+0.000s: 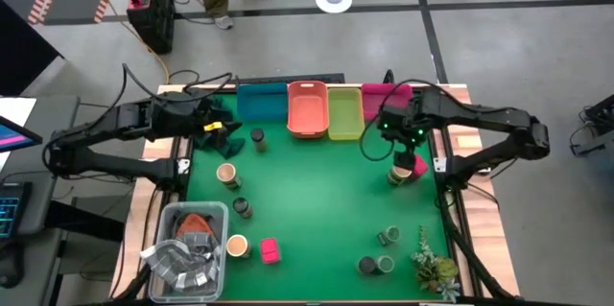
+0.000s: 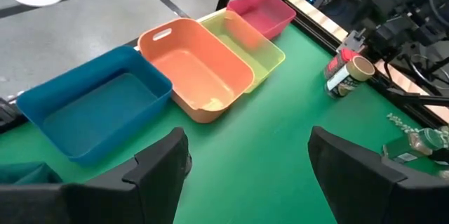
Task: Sort spices by type
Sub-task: Put the top right yellow seasoning bottle into the yellow bin
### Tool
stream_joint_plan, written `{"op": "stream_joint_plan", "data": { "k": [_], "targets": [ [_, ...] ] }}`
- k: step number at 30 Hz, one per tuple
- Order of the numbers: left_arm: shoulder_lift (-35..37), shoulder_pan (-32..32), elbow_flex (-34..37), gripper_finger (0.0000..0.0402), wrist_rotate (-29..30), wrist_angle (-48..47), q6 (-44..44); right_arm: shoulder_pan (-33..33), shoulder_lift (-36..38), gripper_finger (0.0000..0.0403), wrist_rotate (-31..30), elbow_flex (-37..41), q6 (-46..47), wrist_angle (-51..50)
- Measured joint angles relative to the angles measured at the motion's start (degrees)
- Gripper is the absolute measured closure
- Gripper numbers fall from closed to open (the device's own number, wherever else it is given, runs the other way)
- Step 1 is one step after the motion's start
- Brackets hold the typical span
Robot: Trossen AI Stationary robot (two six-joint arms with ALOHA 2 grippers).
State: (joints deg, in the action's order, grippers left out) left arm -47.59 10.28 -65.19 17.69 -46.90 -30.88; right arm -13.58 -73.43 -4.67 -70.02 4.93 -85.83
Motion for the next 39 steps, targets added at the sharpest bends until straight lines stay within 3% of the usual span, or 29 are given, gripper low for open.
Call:
{"op": "stream_joint_plan", "data": {
  "k": [17, 39],
  "targets": [
    [0.00, 0.00, 0.00, 0.0118, -2.64, -0.14, -2.31, 12.04, 0.04, 0.0017, 1.34, 1.50, -11.90, 1.57],
    [-0.02, 0.00, 0.00, 0.0118, -2.42, -0.59, -1.96, 10.16, 1.46, 0.0003, 1.90, 9.70, -9.75, 5.82]
  ]
}}
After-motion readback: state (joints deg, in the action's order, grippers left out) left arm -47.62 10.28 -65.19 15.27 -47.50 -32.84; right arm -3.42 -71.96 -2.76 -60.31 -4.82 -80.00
